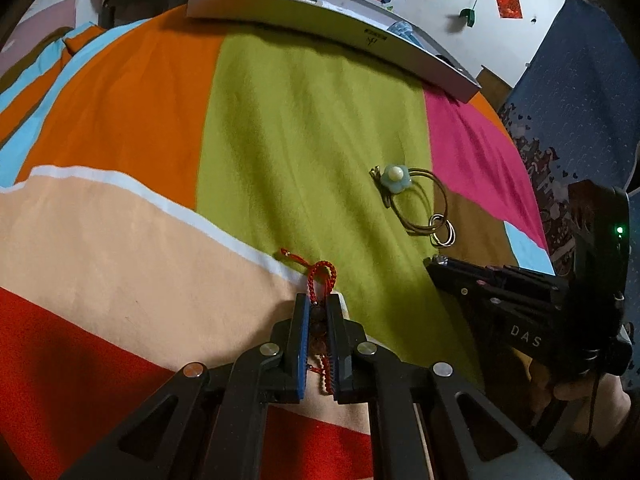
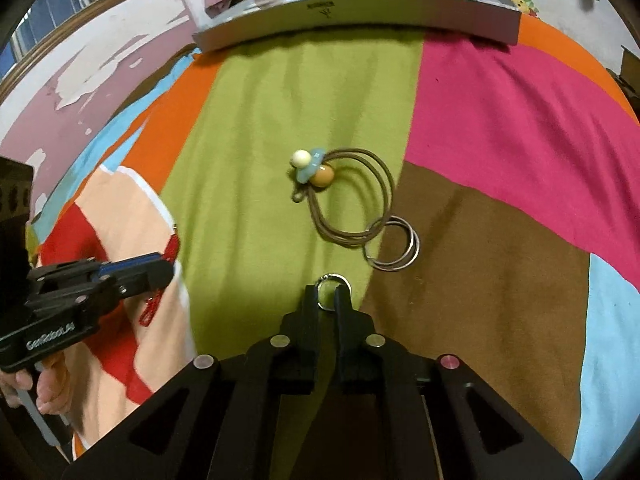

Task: Organize jewelry
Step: 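Close the left tool on the red bracelet while the right tool grips the silver ring, then carry the bracelet in the left tool while the right tool carries the ring to the tray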

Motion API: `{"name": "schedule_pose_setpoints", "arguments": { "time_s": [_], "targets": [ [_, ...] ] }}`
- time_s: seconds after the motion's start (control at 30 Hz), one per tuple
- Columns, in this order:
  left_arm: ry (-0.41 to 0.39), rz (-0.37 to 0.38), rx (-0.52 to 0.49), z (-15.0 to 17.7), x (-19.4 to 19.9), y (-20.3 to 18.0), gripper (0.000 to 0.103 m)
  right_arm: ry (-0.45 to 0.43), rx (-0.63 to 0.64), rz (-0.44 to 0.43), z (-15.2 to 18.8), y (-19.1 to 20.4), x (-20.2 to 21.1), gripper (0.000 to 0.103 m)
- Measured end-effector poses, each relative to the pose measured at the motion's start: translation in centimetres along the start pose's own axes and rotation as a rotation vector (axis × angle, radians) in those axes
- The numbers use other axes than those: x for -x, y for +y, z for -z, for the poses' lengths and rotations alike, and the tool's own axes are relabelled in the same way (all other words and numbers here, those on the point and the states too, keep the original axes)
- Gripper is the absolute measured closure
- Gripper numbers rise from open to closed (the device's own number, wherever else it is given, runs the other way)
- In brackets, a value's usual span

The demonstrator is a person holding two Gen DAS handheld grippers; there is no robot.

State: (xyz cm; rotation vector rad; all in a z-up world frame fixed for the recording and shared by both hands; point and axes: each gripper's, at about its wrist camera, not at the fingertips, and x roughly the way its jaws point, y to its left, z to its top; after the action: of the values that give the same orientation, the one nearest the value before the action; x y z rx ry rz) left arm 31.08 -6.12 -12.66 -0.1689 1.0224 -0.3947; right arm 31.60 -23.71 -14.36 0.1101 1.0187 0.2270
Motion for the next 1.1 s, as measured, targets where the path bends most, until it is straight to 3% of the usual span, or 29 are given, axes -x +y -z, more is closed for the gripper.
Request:
{"name": "schedule_pose_setpoints", "arguments": {
  "time_s": [0.17, 0.3, 0.33, 0.43, 0.63, 0.83, 1.1],
  "targets": [
    [0.003, 0.000, 0.003, 0.1, -0.2, 0.0, 0.095, 0.002, -0.003, 0.004, 0.0, 0.1, -0.8, 0.074],
    [0.001, 0.003, 0.003, 0.1, -0.2, 0.0, 0.095, -0.004, 0.011, 0.012, 0.1, 0.3, -1.0, 0.074],
    [0.000, 0.003, 0.003, 0.1, -0.2, 0.0, 0.095, -0.005, 0.009, 0.011, 0.2, 0.2, -1.0, 0.075],
    [-0.010, 0.003, 0.003, 0.1, 0.0, 0.0, 0.095, -0.015, -0.012, 0.016, 0.2, -0.2, -0.6, 0.094],
    [-0.070, -0.004, -0.024, -0.6, 1.5, -0.8, 0.095, -0.063, -0.049, 0.026, -0.3, -1.1, 0.6, 0.096],
    [-0.179, 0.006, -0.027, -5.4, 3.7, -1.9, 0.095, -0.224, 0.006, 0.001, -2.2, -0.1, 4.3, 0.096],
    [-0.367, 0.060, -0.046, -15.8, 4.1, -5.3, 0.095, -0.499, 0.051, 0.075, -7.9, -2.3, 8.2, 0.096]
  ]
}}
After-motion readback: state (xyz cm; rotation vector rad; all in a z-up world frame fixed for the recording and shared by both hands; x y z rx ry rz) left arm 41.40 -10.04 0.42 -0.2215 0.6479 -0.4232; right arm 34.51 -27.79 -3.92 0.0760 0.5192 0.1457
